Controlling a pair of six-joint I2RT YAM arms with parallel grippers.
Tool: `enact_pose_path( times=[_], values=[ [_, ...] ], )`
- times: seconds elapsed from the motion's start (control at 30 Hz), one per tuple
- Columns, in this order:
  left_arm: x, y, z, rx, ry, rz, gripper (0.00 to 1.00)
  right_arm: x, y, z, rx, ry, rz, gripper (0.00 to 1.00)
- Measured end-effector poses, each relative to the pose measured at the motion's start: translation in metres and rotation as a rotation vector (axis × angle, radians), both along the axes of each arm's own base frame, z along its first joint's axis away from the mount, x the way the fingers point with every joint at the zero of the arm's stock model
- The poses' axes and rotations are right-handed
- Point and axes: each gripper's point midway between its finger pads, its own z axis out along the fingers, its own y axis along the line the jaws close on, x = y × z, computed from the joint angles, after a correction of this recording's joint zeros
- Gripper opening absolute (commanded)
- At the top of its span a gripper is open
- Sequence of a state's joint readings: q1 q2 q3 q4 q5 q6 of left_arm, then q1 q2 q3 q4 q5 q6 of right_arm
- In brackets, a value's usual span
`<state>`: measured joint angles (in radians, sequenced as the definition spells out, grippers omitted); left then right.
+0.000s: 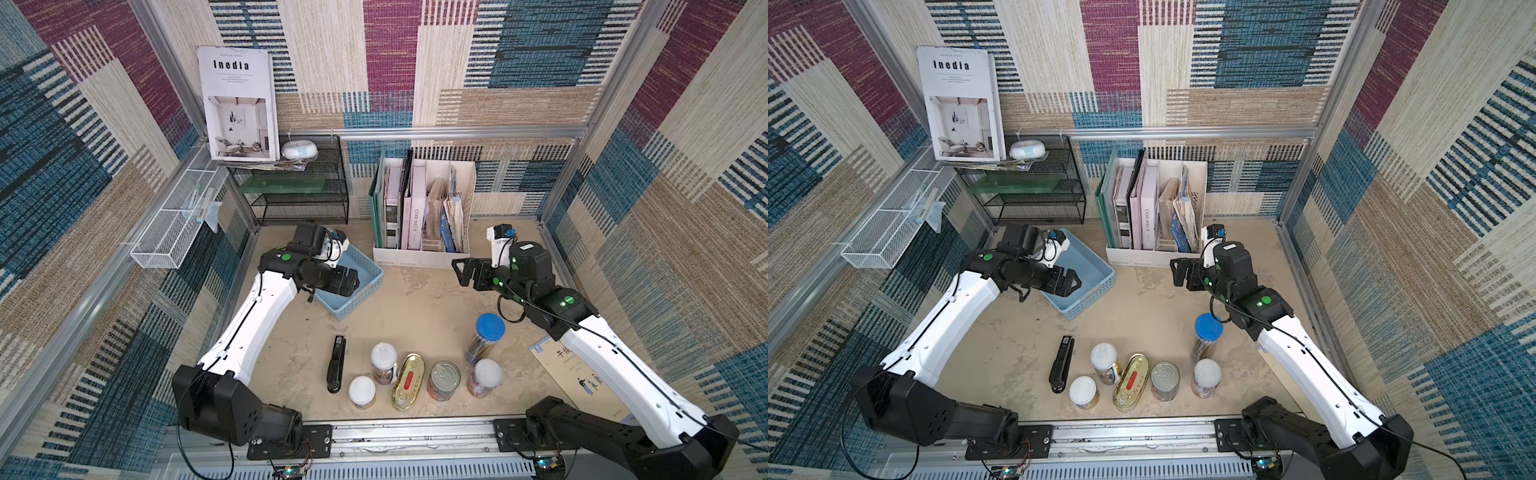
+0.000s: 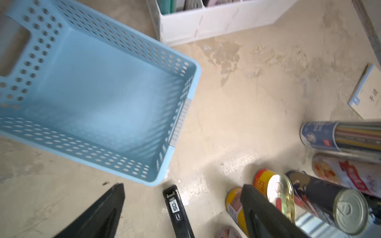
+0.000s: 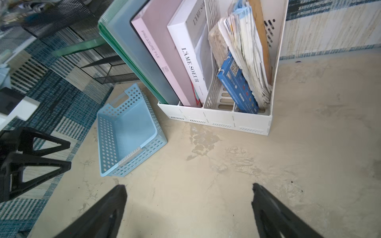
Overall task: Put the canned food in the basket
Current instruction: Move the basket to the center of the board.
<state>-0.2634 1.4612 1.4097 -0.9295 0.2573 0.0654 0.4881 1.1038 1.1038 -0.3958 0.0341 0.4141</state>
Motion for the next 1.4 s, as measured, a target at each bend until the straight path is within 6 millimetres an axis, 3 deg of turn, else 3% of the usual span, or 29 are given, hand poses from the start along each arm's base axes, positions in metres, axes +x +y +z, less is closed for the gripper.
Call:
enact_pose_path(
  times=[0.1, 0.2, 0.3, 0.43, 0.5, 0.53, 0.67, 0.77, 0.87, 1.2, 1.4],
  values=[
    [-0.004, -0.010, -0.028, 0.038, 0.095, -0.035, 0.69, 0.004, 0.001, 0.004, -0.023, 0.004, 0.004, 0.99],
    [0.004, 0.000, -0.055, 0.127, 0.156, -0.003, 0.58, 0.005, 0.002, 0.010, -0.026, -0.012, 0.010, 0.99],
    [0.011, 0.007, -0.067, 0.172, 0.171, 0.031, 0.57, 0.004, 0.003, 0.009, -0.031, -0.013, 0.022, 0.99],
    [0.021, 0.013, -0.065, 0.196, 0.134, 0.075, 0.51, -0.004, 0.002, 0.004, -0.033, -0.014, 0.039, 0.99],
    [0.029, 0.015, -0.068, 0.211, 0.125, 0.095, 0.45, -0.007, 0.001, -0.002, -0.039, -0.008, 0.045, 0.99],
    [0.034, 0.015, -0.072, 0.220, 0.129, 0.102, 0.36, -0.008, 0.001, -0.005, -0.043, -0.002, 0.050, 0.99],
    [0.056, 0.013, -0.106, 0.263, 0.185, 0.112, 0.12, -0.010, 0.004, -0.009, -0.040, 0.003, 0.073, 0.99],
    [0.057, 0.015, -0.130, 0.291, 0.240, 0.115, 0.03, -0.012, 0.005, -0.004, -0.035, -0.011, 0.082, 0.99],
    [0.052, 0.011, -0.135, 0.290, 0.268, 0.125, 0.02, -0.015, 0.004, 0.000, -0.033, -0.028, 0.088, 0.99],
    [-0.008, -0.078, -0.155, 0.163, 0.427, -0.054, 0.03, -0.022, 0.001, -0.011, -0.045, -0.025, 0.098, 0.99],
    [-0.014, -0.130, -0.150, 0.055, 0.473, -0.097, 0.06, -0.026, -0.002, -0.018, -0.053, -0.020, 0.098, 0.99]
  ],
)
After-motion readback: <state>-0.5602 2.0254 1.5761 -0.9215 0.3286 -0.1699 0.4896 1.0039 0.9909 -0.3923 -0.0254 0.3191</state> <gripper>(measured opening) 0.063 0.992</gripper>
